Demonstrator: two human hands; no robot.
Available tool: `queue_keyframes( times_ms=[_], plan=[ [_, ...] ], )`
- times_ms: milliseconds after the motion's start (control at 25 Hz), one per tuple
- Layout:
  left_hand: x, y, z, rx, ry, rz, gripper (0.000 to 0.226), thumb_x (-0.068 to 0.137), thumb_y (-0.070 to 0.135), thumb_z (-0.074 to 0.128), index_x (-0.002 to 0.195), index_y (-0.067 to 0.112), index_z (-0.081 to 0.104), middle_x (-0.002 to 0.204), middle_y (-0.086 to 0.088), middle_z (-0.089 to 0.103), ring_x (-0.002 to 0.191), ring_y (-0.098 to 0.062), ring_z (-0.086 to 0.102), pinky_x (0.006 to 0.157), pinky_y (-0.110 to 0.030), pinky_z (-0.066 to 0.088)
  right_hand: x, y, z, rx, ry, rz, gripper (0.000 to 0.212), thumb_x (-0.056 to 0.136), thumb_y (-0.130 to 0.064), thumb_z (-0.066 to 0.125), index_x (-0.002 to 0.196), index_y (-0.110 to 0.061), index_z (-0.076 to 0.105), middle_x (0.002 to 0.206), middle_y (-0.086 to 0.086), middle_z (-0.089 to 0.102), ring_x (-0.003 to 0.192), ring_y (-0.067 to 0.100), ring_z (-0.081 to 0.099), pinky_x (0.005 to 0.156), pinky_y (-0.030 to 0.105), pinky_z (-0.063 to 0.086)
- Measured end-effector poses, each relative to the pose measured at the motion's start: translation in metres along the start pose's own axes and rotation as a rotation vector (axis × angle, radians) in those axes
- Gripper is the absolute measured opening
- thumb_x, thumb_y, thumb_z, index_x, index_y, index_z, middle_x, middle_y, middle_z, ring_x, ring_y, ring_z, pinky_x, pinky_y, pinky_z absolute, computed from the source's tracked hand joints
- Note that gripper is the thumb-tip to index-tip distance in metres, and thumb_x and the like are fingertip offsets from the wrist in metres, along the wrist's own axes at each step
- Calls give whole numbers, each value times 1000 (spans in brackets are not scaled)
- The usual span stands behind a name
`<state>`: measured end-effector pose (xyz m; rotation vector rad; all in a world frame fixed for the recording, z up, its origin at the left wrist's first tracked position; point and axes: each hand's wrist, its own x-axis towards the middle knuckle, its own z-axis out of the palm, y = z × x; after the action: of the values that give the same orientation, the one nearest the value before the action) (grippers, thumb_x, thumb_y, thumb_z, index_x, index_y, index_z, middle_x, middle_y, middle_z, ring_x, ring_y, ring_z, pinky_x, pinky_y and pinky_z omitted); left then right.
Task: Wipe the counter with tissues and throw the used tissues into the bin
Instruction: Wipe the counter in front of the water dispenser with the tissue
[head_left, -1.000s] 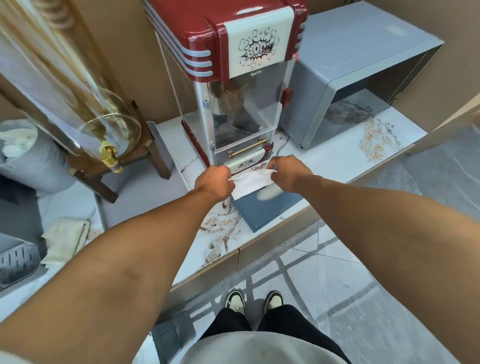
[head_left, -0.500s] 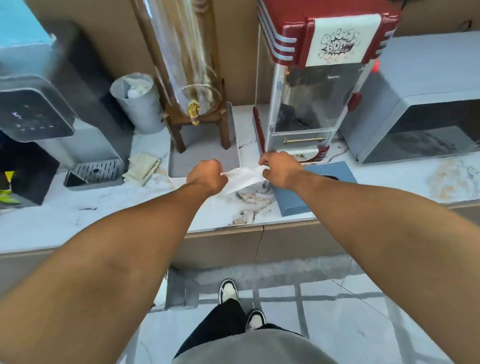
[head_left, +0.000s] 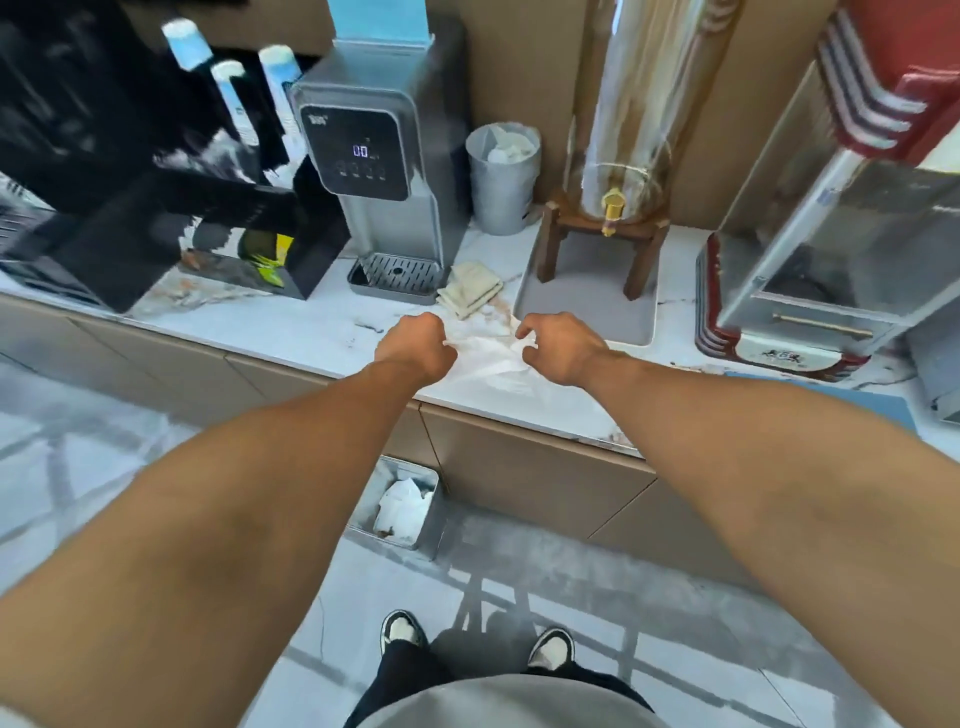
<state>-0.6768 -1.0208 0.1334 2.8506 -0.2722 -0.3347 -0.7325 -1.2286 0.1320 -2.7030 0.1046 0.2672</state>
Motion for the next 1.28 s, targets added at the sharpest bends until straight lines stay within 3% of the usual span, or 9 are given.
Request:
queue_keyframes(
  times_ms=[280, 560, 800, 1080, 1280],
  plan=[
    [17, -109, -24, -41, -10, -41, 24, 89, 24, 61, 107, 9, 68, 110, -15, 68, 100, -36, 63, 84, -37, 54, 43, -98, 44, 17, -28, -44, 26, 93, -36, 62, 117, -25, 64, 113, 8, 66, 104, 26, 60, 91, 37, 51],
    [52, -191, -44, -73, -18, -25, 19, 88, 22, 61, 102, 10, 68, 103, -15, 68, 92, -36, 63, 75, -35, 52, 77, -159, 83, 13, -15, 19, 19, 95, -30, 60, 112, -23, 65, 110, 7, 67, 100, 25, 61, 88, 39, 52],
    [85, -214, -42, -81, -39, -6, 15, 90, 18, 62, 102, 11, 68, 103, -15, 69, 93, -35, 64, 82, -38, 56, 107, -172, 97, 24, -14, 40, 19, 96, -26, 52, 111, -29, 64, 108, 5, 66, 97, 24, 60, 85, 38, 54],
    [149, -213, -38, -77, -52, -8, 19, 90, 12, 62, 108, 13, 68, 107, -14, 69, 96, -34, 64, 72, -33, 48, 173, -156, 103, 64, 14, 65, 18, 94, -26, 51, 104, -26, 67, 90, 1, 62, 95, 27, 61, 76, 32, 51],
    [187, -217, -31, -53, -62, -17, 10, 89, 15, 61, 95, 17, 69, 95, -13, 70, 78, -31, 58, 65, -32, 46, 215, -143, 108, 46, 44, 77, 18, 92, -24, 50, 96, -21, 68, 104, 5, 67, 99, 25, 60, 78, 33, 52]
  ],
)
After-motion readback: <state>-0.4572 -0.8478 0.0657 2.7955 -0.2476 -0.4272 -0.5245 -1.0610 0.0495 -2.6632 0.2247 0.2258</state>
